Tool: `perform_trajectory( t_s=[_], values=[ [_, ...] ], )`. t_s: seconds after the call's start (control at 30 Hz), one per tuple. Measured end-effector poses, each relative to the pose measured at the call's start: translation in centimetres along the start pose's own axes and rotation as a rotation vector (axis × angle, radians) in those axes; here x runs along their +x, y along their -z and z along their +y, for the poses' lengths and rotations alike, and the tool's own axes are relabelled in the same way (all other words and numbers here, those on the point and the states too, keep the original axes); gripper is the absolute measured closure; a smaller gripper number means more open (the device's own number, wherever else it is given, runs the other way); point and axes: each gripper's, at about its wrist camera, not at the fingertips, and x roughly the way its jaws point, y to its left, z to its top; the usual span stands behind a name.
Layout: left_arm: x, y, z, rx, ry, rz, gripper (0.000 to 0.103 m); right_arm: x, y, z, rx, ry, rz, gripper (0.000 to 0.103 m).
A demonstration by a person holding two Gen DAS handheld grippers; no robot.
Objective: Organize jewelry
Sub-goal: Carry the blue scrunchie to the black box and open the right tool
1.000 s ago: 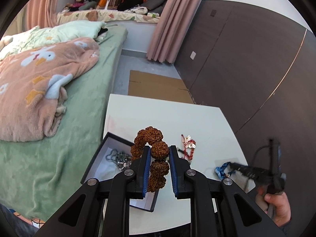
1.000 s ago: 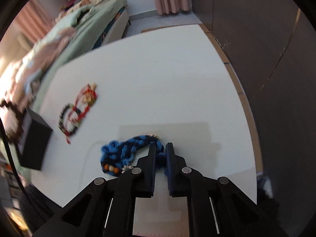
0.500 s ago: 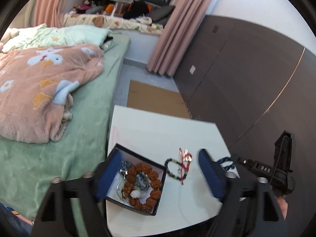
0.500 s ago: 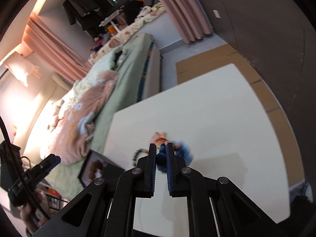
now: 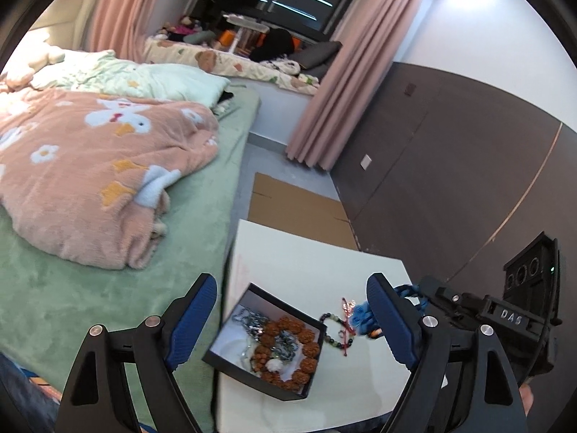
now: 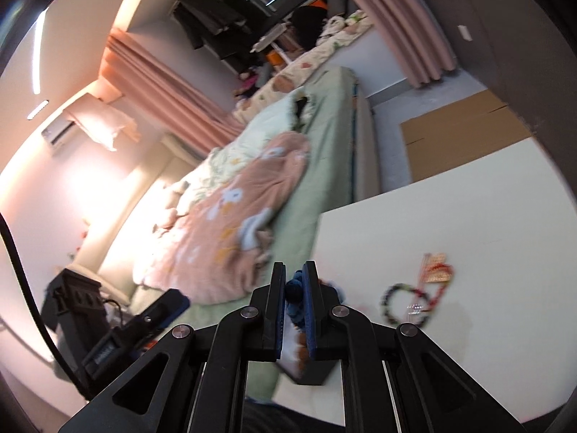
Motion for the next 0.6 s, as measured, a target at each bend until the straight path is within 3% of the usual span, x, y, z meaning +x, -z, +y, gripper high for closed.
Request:
perform_trajectory(
  t_s=[0.17,0.2,0.3,0.33,0.6],
  values=[
    [-1.2,-0.2,1.2,-0.028,-0.030,-0.014,0.017,4.2,1.3,1.8,-0.031,-0.072,0.097,0.091],
    [-1.3,-0.1,1.2,-0.031,-0.033,-0.015,0.017,5.1,1.5,2.0,-0.035,-0.068,0.129,0.087],
    [-1.6,-0.2,1.1,-0.035,-0.042,-0.018,0.017,6.6,2.0,1.6,-0.018,-0.042,0.187,0.036],
    [-1.6,-0.2,1.1,-0.033,-0.043,-0.020,0.017,6.4,2.0,1.1,-0.016,-0.029,0.173,0.030],
    [-0.1,0.6,-0.5,-0.006,-0.031,0.018,0.017,2.7,0.7,-3.8,0.030,0.082,0.140,0.022]
  ],
)
